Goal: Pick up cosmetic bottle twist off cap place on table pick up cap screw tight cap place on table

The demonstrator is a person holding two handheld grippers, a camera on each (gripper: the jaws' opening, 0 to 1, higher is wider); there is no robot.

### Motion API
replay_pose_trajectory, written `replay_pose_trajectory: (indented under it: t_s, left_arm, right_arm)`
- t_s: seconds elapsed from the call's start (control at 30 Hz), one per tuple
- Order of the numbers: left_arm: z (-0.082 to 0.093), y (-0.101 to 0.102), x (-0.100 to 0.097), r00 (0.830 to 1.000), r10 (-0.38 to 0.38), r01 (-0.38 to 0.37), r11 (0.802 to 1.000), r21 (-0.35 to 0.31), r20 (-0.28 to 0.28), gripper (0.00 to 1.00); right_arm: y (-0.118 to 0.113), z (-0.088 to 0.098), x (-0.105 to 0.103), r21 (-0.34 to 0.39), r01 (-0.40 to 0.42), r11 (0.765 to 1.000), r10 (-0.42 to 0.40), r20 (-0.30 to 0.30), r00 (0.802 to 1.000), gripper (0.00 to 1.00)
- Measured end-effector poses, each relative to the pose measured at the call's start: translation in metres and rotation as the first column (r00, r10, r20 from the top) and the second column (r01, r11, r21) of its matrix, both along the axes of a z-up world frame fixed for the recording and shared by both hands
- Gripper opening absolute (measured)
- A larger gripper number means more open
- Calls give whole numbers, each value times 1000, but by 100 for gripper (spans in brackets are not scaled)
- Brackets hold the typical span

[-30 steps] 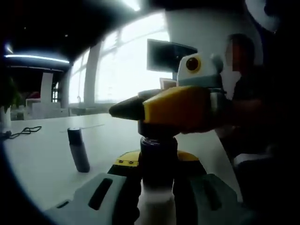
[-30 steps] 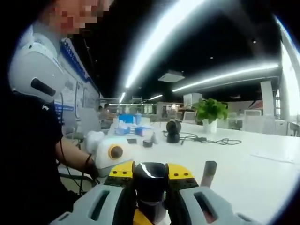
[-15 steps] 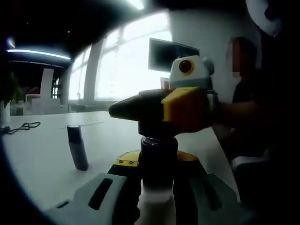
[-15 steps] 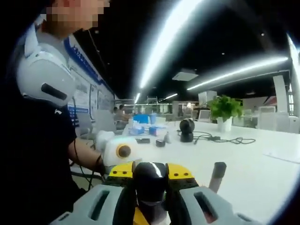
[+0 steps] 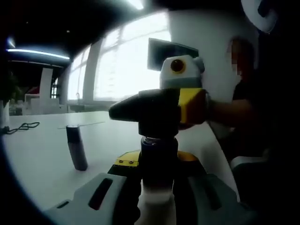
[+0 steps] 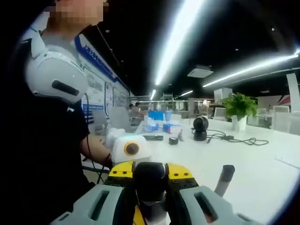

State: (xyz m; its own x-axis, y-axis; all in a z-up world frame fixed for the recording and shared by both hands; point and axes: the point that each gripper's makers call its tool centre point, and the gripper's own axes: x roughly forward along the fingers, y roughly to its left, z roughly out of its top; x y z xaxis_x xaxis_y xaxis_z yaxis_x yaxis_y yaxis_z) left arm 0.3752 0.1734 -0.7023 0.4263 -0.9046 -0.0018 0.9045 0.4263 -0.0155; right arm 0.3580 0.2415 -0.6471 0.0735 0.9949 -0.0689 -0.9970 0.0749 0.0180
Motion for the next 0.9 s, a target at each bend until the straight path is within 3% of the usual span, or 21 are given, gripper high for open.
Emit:
replay_pose_trajectory:
  t_s: [0.2,0.9]
  left_arm:
    - [0,0,0,1000,0,0,1000,0,0,15]
    - [0,-1,-1,1000,0,0,1000,1,3,15]
  right_arm:
    - [0,0,-4,7,-83,997,83,19,996,17]
    - [1,-2,-11,-21,-247,969,247,25,969,17]
